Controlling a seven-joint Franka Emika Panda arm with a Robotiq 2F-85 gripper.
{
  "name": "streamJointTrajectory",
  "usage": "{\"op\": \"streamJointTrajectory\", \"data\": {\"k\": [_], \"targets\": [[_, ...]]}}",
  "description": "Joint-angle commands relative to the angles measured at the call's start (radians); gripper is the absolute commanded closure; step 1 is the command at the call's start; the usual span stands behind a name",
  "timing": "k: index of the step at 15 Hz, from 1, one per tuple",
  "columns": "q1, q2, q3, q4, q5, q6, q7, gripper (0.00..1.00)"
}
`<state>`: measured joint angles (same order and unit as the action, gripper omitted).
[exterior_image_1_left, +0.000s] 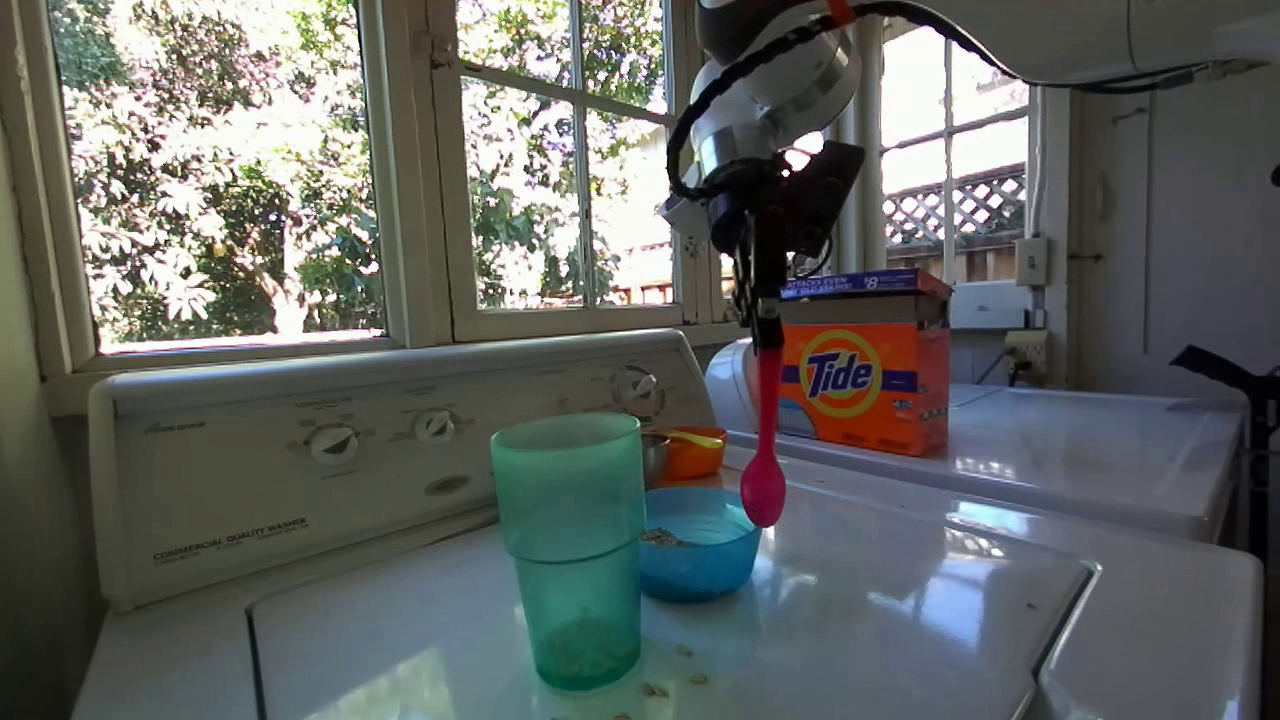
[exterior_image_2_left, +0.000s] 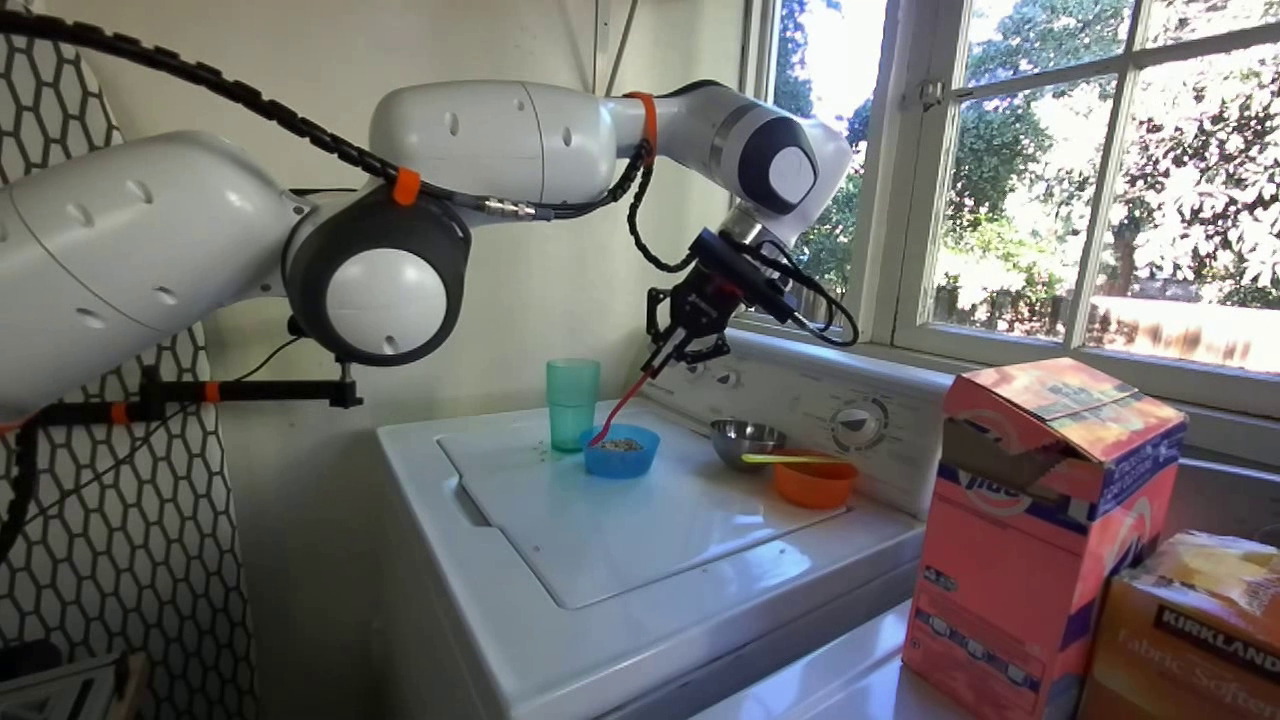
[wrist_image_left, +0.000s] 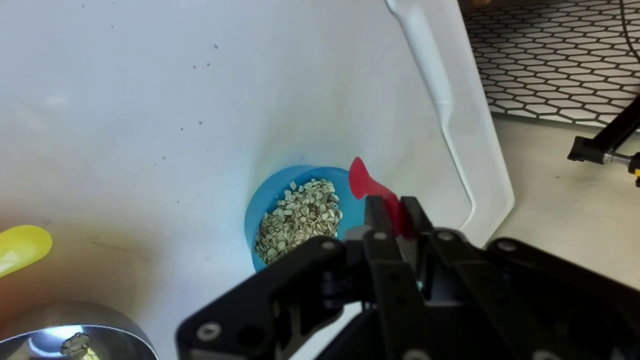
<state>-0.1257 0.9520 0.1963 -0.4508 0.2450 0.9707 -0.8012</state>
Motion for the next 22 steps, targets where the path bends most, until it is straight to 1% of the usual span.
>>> {"op": "streamJointTrajectory", "data": {"k": [1,2,5,7,9,10,11,13,18,20,22], "targets": [[-0.03,-0.005,0.031,0.001,0.063,-0.001,0.038,0.97],[-0.032,-0.002,0.033,0.002,0.078,0.014,0.063,0.97],[-0.007,0.011,0.013,0.003,0.055,0.094,0.089,0.97],[0.007,0.027,0.015,0.0,0.058,0.188,0.123,0.97],[0.026,0.057,0.02,0.021,0.061,0.277,0.161,0.97],[0.04,0.062,0.013,0.021,0.049,0.313,0.184,0.97],[0.049,0.065,0.007,0.022,0.038,0.324,0.203,0.97],[0.052,0.062,0.001,0.011,0.022,0.309,0.239,0.97],[0.045,0.039,-0.006,-0.008,0.0,0.216,0.297,0.97],[0.041,0.033,-0.007,-0.005,-0.009,0.186,0.297,0.97],[0.048,0.031,-0.018,-0.001,-0.031,0.199,0.281,0.97]]}}
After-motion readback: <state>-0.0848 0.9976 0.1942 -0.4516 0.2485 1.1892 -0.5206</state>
